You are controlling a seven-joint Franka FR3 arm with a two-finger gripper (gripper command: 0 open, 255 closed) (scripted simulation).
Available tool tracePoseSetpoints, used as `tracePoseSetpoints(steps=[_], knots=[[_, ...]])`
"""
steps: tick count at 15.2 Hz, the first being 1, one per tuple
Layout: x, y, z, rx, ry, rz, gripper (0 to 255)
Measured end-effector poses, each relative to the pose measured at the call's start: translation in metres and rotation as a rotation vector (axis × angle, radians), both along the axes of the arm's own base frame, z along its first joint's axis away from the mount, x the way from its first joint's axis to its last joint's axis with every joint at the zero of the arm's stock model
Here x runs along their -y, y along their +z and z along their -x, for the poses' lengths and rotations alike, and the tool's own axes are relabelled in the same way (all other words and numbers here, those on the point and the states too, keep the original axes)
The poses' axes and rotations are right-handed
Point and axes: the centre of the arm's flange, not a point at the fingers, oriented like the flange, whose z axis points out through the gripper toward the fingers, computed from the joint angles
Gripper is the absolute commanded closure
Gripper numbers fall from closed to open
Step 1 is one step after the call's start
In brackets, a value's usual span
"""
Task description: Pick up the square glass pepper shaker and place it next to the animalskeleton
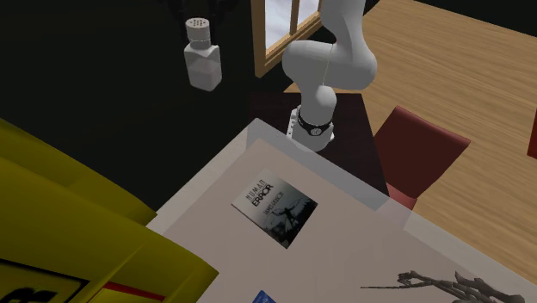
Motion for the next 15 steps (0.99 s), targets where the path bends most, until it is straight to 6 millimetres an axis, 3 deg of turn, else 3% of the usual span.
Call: tracePoseSetpoints(steps=[5, 15], knots=[[-0.042, 0.006, -0.029, 0.000, 0.001, 0.000, 255], [-0.153, 0.004, -0.106, -0.001, 0.001, 0.000, 255]])
